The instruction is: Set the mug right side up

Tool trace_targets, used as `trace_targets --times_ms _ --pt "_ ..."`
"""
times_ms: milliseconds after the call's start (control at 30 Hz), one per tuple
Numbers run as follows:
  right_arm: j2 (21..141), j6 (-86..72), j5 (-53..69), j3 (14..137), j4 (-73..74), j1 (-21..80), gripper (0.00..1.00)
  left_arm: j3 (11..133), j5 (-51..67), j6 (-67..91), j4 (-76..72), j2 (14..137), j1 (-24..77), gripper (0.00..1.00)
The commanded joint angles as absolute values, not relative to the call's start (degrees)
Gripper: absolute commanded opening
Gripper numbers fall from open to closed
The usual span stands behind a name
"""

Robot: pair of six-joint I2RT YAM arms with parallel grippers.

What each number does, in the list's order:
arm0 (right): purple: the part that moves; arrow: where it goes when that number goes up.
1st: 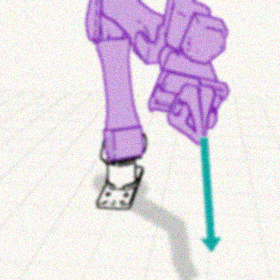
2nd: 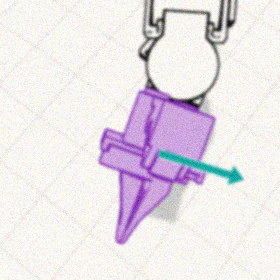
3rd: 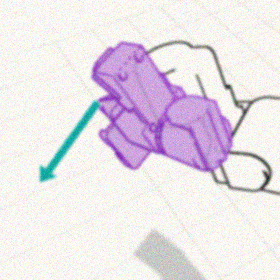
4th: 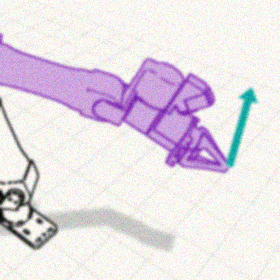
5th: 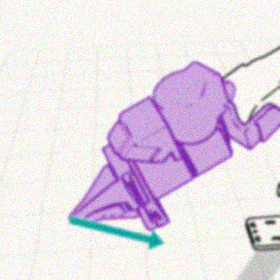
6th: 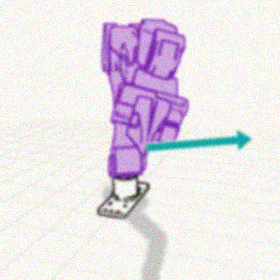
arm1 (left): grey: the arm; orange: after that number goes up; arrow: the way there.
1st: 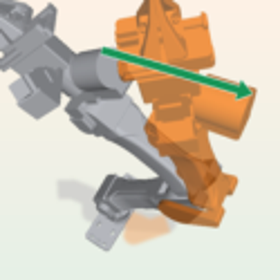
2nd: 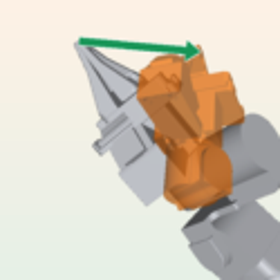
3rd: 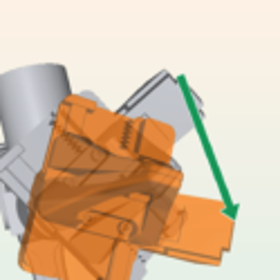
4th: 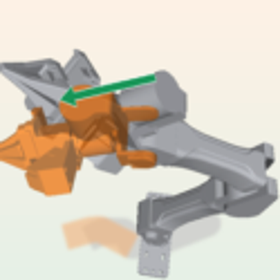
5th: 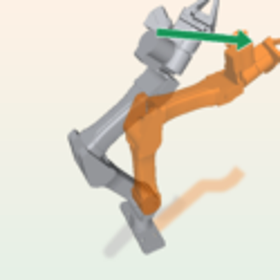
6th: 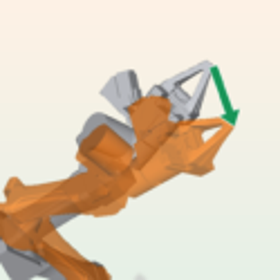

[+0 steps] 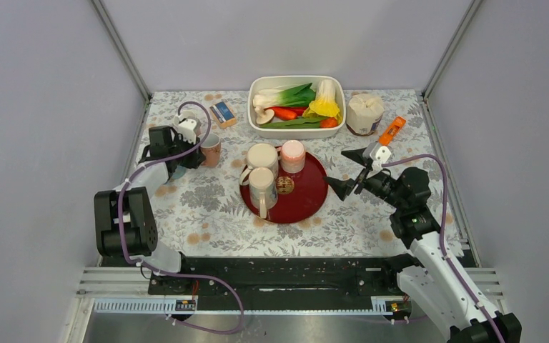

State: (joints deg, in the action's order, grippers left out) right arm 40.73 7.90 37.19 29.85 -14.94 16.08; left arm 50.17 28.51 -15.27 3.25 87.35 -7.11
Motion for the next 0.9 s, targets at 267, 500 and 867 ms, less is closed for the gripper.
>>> trace_targets --times_ms 267,500,867 --pt "39.31 6.63 38.93 29.55 -17.9 15.15 0.99 56.3 26.64 -16.27 4.5 88.47 -5.8 0.26" --pt "39.13 6.14 39.4 29.62 -18.11 15.11 0.99 56.04 26.53 -16.66 6.89 88.13 -5.75 0.5" --pt "38.93 5.1 40.08 29.66 -18.68 15.03 0.99 55.44 25.82 -17.71 10.71 87.29 -5.81 0.6"
